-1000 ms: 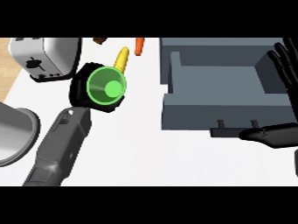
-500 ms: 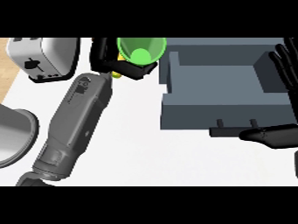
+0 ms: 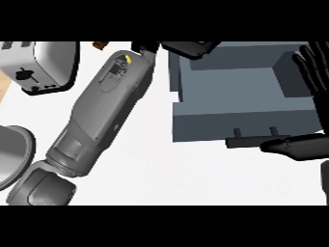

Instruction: Pick up the cup, place it into the drawer and close the drawer

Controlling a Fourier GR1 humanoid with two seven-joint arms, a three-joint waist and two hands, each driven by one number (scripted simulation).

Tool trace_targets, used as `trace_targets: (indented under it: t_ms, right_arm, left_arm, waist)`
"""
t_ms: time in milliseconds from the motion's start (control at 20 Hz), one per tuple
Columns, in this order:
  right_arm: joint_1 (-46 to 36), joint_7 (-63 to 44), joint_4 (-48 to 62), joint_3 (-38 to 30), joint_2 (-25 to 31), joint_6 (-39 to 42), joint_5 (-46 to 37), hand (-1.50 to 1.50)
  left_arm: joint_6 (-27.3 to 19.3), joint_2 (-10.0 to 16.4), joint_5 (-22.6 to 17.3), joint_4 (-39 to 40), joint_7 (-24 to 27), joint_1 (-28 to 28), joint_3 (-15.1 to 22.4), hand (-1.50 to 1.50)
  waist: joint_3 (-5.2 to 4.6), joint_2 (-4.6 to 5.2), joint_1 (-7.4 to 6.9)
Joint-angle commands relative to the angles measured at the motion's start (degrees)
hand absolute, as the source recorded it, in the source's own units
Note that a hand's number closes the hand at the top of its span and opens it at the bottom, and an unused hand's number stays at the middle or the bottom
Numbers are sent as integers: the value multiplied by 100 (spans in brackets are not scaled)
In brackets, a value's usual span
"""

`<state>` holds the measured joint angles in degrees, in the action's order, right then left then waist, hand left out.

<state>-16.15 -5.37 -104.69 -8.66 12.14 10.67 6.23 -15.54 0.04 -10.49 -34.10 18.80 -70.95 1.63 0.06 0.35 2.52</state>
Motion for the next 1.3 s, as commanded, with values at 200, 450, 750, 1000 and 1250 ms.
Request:
trace_targets:
  t_ms: [200, 450, 750, 1000, 1250]
  right_arm:
    - [-216, 165, 352, -82, 62, 147, 129, -150]
    - [-287, 92, 94, 152, -15, 192, 115, -150]
    - [-644, 214, 438, 241, -69, 307, 203, -150]
    - [-725, -78, 174, 498, -118, 499, 406, -150]
    - [-726, 92, 293, 947, -150, 1346, 969, 150]
  left_arm:
    - [-505, -4, -432, 1362, -576, -905, 649, 150]
    - [-160, -4, -534, 1782, -734, -767, 1242, 150]
    - [98, -4, -726, 1766, -876, -526, 1815, 150]
    - [-36, -4, -1120, 1545, -197, -70, 1766, -150]
    - [181, -4, -1754, 1184, 198, -51, 1550, -150]
  waist:
    - [6, 83, 221]
    - [10, 154, 558]
    - [14, 239, 804]
    - [-5, 253, 986]
    - [-4, 280, 956]
